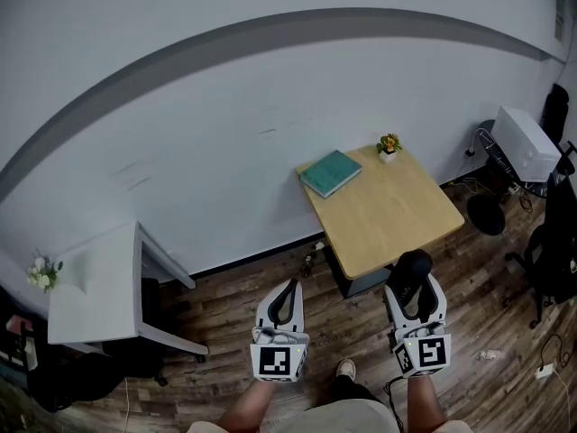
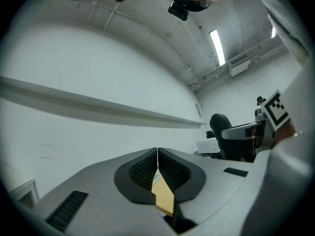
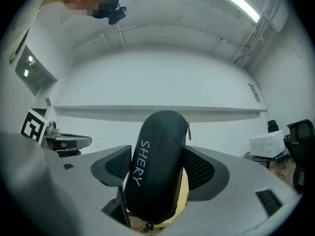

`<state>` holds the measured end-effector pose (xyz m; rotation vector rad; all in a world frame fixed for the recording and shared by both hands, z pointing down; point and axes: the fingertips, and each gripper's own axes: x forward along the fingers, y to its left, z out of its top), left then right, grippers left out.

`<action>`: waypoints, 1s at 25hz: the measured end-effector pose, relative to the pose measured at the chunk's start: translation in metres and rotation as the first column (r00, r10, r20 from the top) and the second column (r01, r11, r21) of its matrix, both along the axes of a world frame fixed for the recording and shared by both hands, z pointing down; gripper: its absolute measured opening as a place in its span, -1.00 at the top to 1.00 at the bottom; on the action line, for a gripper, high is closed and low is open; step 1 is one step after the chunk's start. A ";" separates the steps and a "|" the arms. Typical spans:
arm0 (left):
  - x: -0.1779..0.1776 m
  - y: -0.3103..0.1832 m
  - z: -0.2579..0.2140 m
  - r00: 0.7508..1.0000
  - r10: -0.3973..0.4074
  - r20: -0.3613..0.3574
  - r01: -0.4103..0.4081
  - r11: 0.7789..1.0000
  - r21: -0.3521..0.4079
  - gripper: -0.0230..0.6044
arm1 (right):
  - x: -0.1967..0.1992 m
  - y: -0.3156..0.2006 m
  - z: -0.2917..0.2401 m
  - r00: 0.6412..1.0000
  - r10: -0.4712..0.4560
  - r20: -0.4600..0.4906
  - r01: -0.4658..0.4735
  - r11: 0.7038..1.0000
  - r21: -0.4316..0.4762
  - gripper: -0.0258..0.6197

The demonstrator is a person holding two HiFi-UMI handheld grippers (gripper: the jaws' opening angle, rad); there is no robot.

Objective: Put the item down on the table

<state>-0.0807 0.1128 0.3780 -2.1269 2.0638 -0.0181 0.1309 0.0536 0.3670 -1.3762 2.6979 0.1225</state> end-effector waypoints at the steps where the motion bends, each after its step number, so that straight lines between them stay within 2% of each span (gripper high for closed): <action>1: 0.004 -0.010 0.000 1.000 0.007 0.003 -0.007 1.000 -0.019 0.90 | 0.002 -0.009 0.000 1.000 0.004 0.001 -0.004 1.000 -0.003 -0.14; 3: 0.011 -0.029 0.001 1.000 0.020 0.005 -0.019 0.999 -0.044 0.89 | 0.007 -0.028 0.001 1.000 0.008 -0.002 -0.008 1.000 -0.006 -0.14; 14: 0.059 -0.126 0.002 0.998 0.054 0.016 -0.053 0.997 -0.052 0.89 | 0.046 -0.117 0.012 0.999 0.017 0.027 -0.016 1.000 -0.022 -0.14; 25: 0.057 -0.185 0.006 0.999 0.033 0.017 -0.032 0.999 -0.025 0.90 | 0.049 -0.176 0.022 0.999 0.017 0.041 -0.017 1.000 -0.019 -0.14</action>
